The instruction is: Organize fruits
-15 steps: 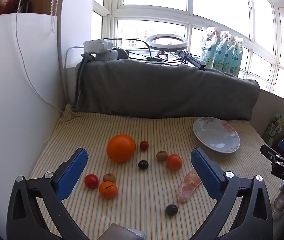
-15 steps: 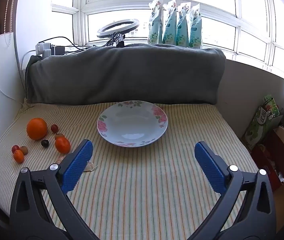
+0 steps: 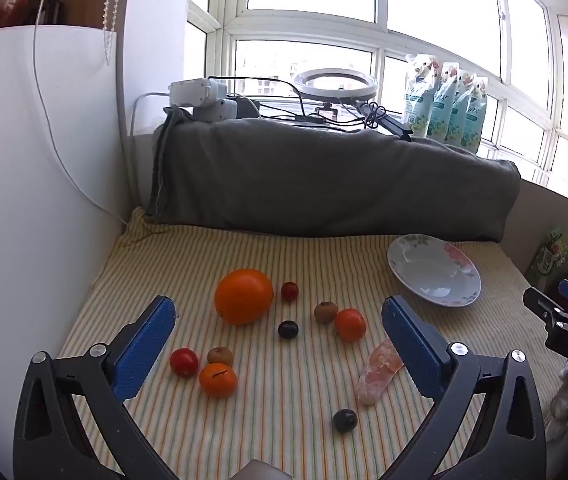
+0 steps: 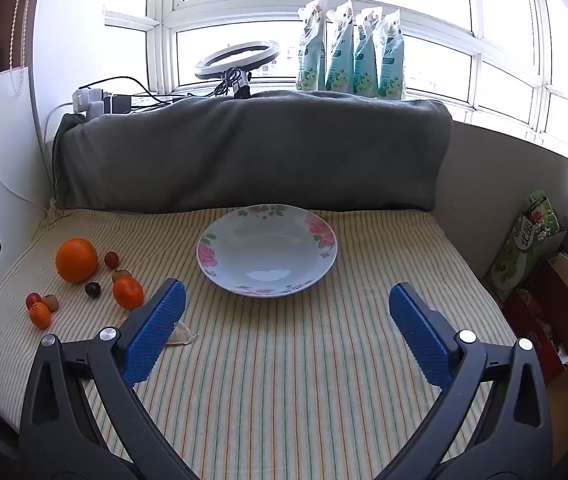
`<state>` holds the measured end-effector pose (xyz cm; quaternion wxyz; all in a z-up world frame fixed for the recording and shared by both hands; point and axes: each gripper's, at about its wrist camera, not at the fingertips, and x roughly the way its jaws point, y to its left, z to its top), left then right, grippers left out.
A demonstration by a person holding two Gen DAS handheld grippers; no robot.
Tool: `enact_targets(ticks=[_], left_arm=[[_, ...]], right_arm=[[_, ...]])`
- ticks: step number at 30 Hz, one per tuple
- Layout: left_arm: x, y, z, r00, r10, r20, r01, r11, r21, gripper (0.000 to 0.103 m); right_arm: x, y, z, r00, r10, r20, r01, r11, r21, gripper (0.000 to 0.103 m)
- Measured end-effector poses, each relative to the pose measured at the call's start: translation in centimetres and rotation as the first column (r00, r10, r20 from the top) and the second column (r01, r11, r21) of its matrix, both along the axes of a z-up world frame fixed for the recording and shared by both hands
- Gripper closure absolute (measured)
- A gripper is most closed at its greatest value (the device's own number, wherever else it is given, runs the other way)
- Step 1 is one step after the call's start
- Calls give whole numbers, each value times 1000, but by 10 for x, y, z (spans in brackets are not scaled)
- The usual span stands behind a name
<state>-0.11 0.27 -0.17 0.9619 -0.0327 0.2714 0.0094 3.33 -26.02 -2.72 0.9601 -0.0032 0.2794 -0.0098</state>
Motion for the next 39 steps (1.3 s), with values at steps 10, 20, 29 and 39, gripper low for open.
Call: enact_targets(ticks=[10,20,29,39], left_arm=[[0,2,2,1000,-2,-3,2,1000,-7,0],[2,0,4,1000,-3,-8,3,1000,-4,0],[2,-1,4,1000,-5,-9,5,1000,-5,0],[3,-2,3,1000,-7,-10,7,1000,-8,0]], right_arm=[[-1,0,0,1000,9,8,-9,1000,1,0],[0,0,0,1000,10,8,-10,1000,3,0],[0,0,0,1000,12,4,-12,1000,7,0],[0,1,0,1000,15,1,-15,1000,8,0]])
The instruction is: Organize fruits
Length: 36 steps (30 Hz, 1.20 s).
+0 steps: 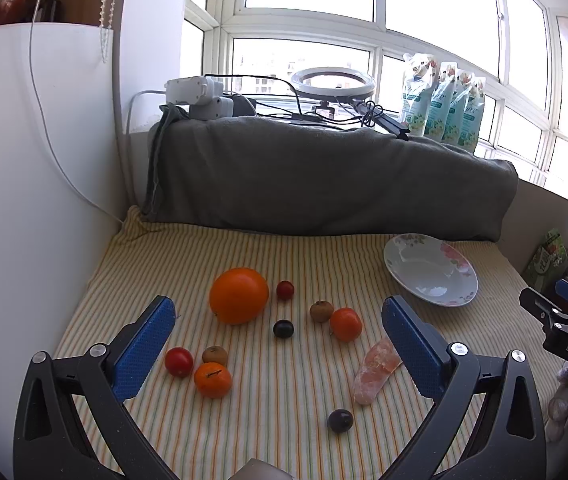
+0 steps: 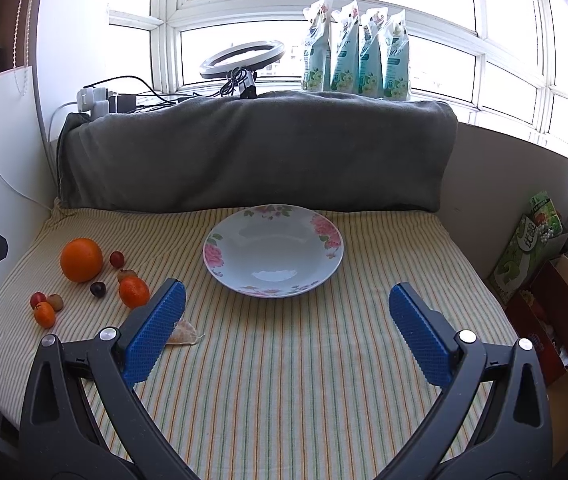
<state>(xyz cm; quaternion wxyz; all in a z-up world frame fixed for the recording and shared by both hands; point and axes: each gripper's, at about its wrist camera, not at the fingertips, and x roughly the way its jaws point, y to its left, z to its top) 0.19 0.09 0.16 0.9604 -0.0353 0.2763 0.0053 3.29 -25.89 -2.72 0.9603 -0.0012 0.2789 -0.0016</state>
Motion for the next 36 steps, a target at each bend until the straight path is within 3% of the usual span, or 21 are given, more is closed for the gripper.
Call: enact_targets(ticks=[36], left_arm=[[3,7,-8,1000,-3,-18,3,1000,-17,0]], right_arm=[[9,9,-5,1000,24,-20,-23,1000,6,0]])
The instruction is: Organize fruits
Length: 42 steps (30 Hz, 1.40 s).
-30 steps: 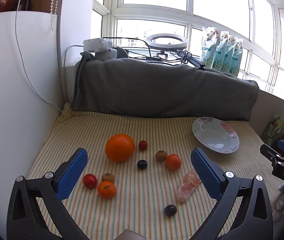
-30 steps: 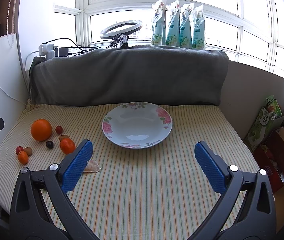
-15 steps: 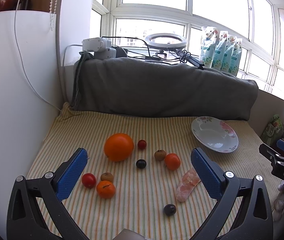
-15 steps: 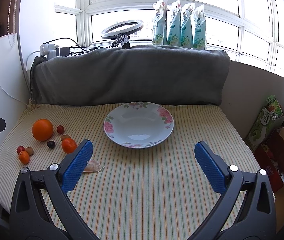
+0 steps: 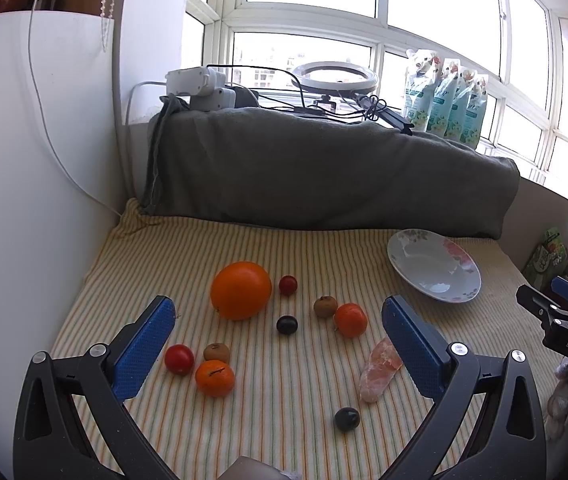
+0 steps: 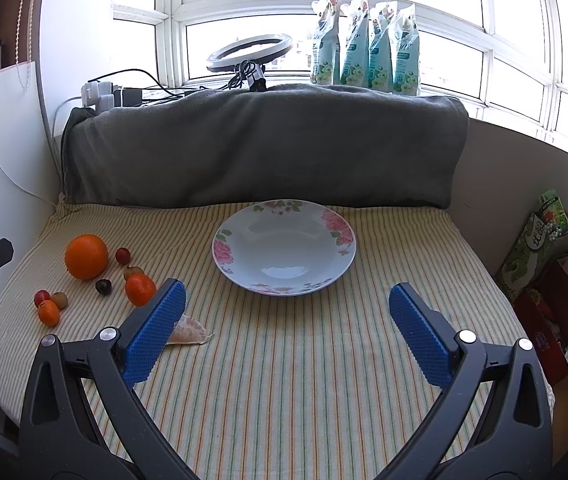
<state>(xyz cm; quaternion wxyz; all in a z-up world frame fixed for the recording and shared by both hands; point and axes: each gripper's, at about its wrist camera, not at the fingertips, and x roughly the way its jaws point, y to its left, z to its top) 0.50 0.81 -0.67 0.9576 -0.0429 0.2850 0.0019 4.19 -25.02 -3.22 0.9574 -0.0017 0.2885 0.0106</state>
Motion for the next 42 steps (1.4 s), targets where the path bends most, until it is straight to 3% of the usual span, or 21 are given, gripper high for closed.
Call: enact_targets(ticks=[15,22,27,33,42], left_arm=[[10,36,-21,998,30,-48,-33,998,-60,1],[18,52,-33,996,37,-83,-44,996,-78,1],[28,63,-44,993,31,-116,-45,992,-114,1],[41,66,-58,988,20,-155,-40,991,-128,1],[65,72,-69,981,-12,-195,-26,982,-189,14]], right_arm=[[39,27,1,991,133,-29,-133,991,21,0],[70,56,-2,966,251,-61,-247,966,75,0],[100,78,-6,934,341,-105,-326,936,134,0],[140,109,-20,873,452,-186,-406,882,239,0],[180,159,-33,775,576,-261,-481,805,348,4]])
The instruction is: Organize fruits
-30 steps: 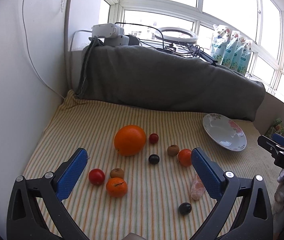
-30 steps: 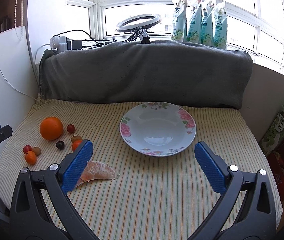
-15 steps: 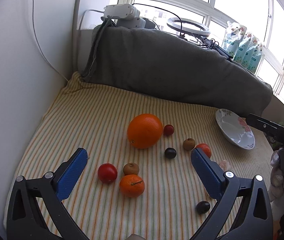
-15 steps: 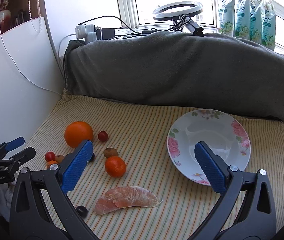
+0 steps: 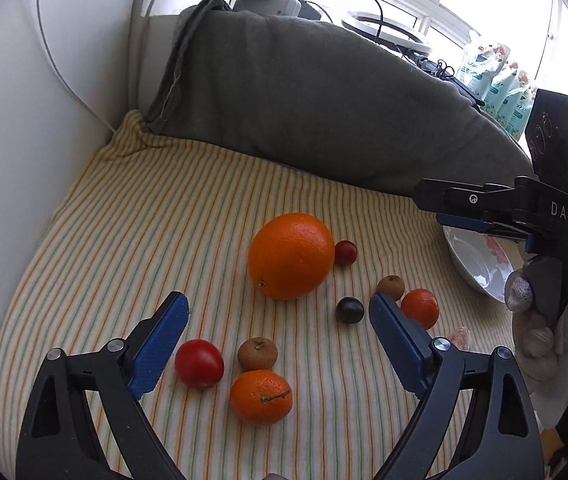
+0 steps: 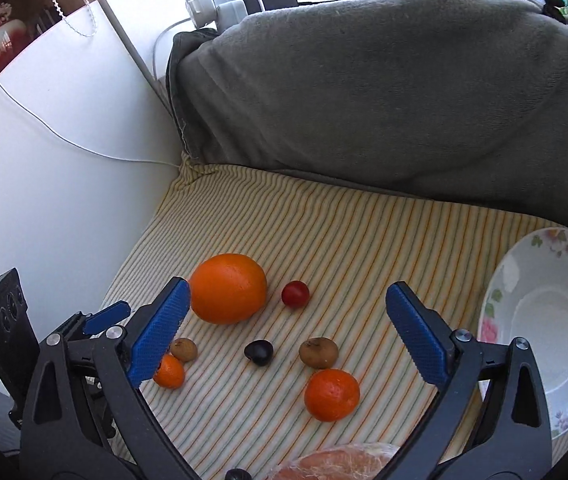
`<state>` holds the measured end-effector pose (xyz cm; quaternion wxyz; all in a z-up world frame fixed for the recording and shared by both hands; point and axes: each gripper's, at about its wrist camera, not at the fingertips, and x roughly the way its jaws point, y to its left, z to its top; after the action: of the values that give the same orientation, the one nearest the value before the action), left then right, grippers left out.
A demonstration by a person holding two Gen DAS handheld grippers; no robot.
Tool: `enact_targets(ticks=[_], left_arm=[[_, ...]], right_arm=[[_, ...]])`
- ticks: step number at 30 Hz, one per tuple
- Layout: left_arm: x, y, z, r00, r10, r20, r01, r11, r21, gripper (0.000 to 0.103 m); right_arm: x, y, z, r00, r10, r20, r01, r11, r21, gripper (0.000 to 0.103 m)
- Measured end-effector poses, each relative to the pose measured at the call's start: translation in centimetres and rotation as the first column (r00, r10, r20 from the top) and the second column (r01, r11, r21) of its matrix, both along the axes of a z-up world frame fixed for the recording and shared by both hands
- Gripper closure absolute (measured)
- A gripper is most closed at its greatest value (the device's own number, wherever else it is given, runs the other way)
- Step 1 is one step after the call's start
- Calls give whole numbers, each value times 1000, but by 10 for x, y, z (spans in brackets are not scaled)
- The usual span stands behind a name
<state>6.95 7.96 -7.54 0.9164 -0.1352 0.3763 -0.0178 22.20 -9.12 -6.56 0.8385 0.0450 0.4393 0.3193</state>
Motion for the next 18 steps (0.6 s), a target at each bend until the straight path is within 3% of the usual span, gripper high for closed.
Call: enact_targets(ticks=[7,18], left_arm=[[16,4,-13,999,-13,-42,10,997,-77,25],[30,-1,-20,997,-32,-65,25,993,-111,30]], right_arm=[[20,32,-18,991,84,-101,-81,996,35,16],[28,55,-45,963,139,-229,-117,987,107,29]])
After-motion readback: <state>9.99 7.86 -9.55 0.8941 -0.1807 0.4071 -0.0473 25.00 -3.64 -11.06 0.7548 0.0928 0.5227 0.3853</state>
